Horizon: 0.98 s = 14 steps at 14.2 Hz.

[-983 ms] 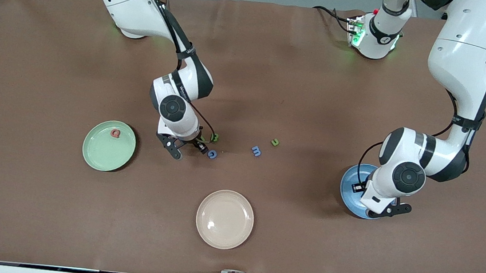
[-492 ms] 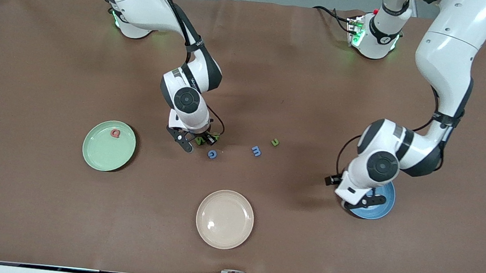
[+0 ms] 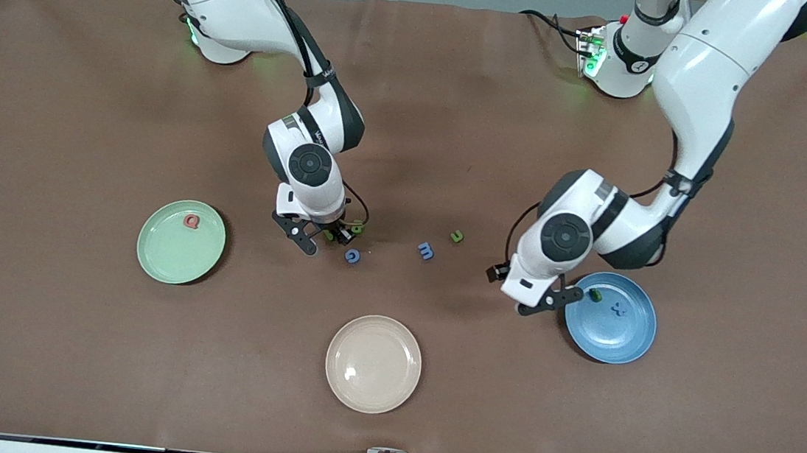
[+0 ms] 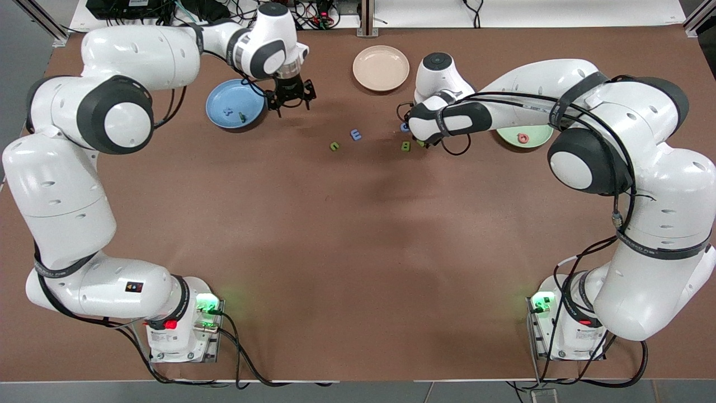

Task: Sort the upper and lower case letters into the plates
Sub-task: 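Grasp the green N with the right gripper while the left gripper reaches n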

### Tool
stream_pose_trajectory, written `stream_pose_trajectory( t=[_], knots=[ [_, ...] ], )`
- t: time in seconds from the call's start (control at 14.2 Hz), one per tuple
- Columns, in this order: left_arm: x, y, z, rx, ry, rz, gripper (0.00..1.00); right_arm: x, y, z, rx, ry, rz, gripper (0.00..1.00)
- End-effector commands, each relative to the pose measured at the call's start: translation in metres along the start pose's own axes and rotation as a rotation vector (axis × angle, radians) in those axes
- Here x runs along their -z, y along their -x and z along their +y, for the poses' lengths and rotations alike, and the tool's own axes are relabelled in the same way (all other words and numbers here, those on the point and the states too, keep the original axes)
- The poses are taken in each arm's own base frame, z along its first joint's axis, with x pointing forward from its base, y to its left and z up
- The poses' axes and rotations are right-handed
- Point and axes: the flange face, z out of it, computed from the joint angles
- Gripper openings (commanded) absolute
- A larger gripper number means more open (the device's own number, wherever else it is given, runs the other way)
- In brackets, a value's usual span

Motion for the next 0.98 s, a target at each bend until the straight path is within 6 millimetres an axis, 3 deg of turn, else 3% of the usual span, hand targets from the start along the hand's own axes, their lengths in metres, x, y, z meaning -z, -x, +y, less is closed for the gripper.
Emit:
stream_pose_trajectory(
  t=[0.0,0.14,0.21,0.28,0.42,0.7,0.91],
  knots=[
    [-0.003,0.034,0.017,0.048,0.035,0.043,0.95,0.003,0.002,0.007,-0.004,0.005,0.010,0.38],
    [-0.007,0.056,0.035,0.096,0.054,0.047,0.90,0.001,0.002,0.009,-0.006,0.011,0.009,0.16],
    [-0.011,0.066,0.043,0.105,0.055,0.045,0.81,0.001,-0.001,0.009,-0.008,0.015,0.007,0.02],
    [-0.013,0.070,0.045,0.115,0.055,0.043,0.75,0.003,-0.004,0.010,0.000,0.015,0.008,0.00],
    [-0.018,0.074,0.048,0.145,0.059,0.039,0.68,0.018,-0.032,0.016,0.027,0.017,0.003,0.00],
    [-0.034,0.095,0.063,0.186,0.077,0.031,0.66,0.069,-0.120,0.055,0.172,0.044,-0.033,0.00],
    [-0.046,0.103,0.064,0.200,0.084,0.023,0.63,0.081,-0.179,0.097,0.263,0.052,-0.058,0.00]
  ],
)
